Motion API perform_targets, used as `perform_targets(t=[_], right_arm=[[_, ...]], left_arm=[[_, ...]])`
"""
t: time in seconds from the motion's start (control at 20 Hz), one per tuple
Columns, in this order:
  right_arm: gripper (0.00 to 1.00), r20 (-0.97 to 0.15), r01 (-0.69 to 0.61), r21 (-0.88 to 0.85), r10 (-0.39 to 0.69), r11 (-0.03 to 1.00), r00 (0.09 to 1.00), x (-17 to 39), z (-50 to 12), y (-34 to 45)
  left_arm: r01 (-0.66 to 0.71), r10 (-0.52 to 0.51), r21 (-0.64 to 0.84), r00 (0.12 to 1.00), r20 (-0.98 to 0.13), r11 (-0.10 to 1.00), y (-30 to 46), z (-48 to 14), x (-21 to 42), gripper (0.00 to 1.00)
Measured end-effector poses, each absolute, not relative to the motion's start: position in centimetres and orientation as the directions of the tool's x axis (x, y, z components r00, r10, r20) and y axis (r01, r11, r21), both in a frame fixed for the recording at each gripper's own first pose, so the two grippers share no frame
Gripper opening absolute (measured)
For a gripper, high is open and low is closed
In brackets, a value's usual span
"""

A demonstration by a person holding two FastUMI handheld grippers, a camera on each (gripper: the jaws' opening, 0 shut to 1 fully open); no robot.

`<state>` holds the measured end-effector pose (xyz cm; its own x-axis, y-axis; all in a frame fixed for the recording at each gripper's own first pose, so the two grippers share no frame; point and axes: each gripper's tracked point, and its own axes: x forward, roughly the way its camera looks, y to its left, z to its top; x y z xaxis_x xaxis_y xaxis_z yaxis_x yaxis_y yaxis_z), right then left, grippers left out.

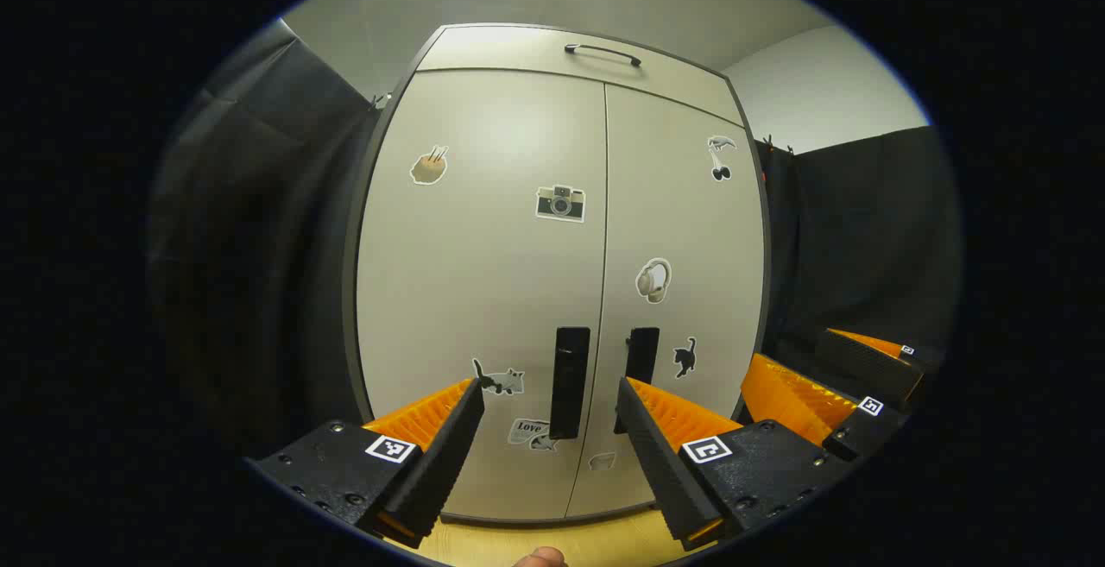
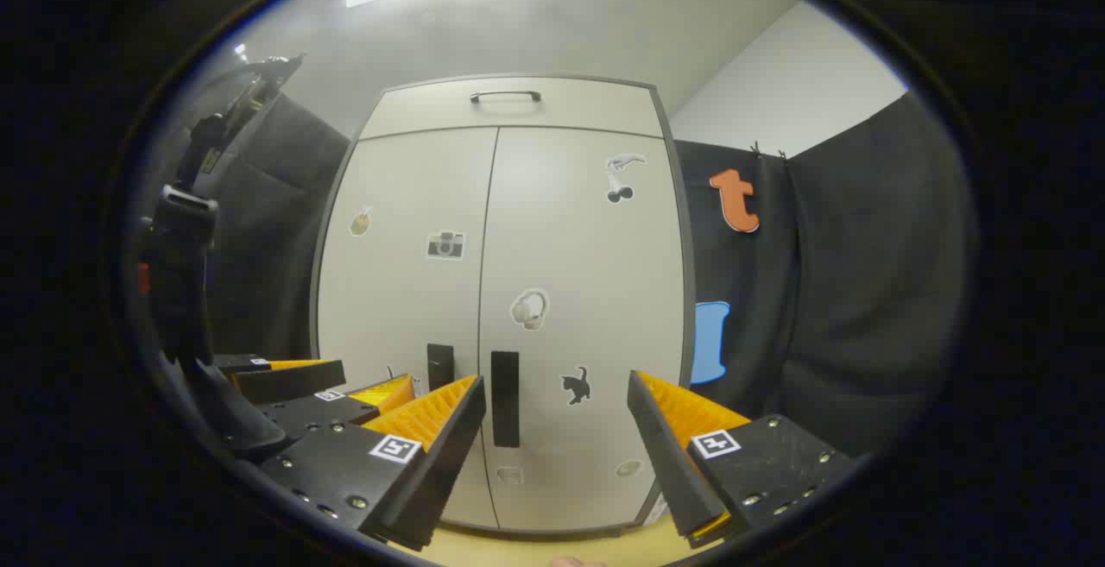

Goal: Open the right door of the double-door shoe cabinet with the right hand, and open the left door with the left hand.

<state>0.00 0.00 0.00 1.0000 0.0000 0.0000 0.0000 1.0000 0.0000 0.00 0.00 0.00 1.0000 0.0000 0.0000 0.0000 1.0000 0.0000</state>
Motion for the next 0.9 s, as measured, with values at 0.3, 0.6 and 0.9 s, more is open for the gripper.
perform_targets(t=[0.3, 0.6, 0.9], right_arm=[[0.98, -0.004, -0.004, 0.002, 0.004, 1.000, 1.000, -0.03, 0.08, 0.16], [0.98, 0.000, -0.007, 0.013, 0.007, 1.000, 1.000, -0.04, 0.29, 0.02], [0.98, -0.002, -0.014, 0.026, 0.015, 1.000, 1.000, 0.09, -0.09, -0.13]], left_arm=[[0.002, -0.002, 0.000, 1.000, 0.003, 1.000, 0.10, -0.07, -0.23, 0.96], [0.000, 0.000, 0.001, 1.000, 0.009, 1.000, -0.04, 0.18, -0.34, 0.96], [-0.016, 0.016, 0.008, 1.000, 0.014, 1.000, 0.02, 0.31, -0.65, 0.96]])
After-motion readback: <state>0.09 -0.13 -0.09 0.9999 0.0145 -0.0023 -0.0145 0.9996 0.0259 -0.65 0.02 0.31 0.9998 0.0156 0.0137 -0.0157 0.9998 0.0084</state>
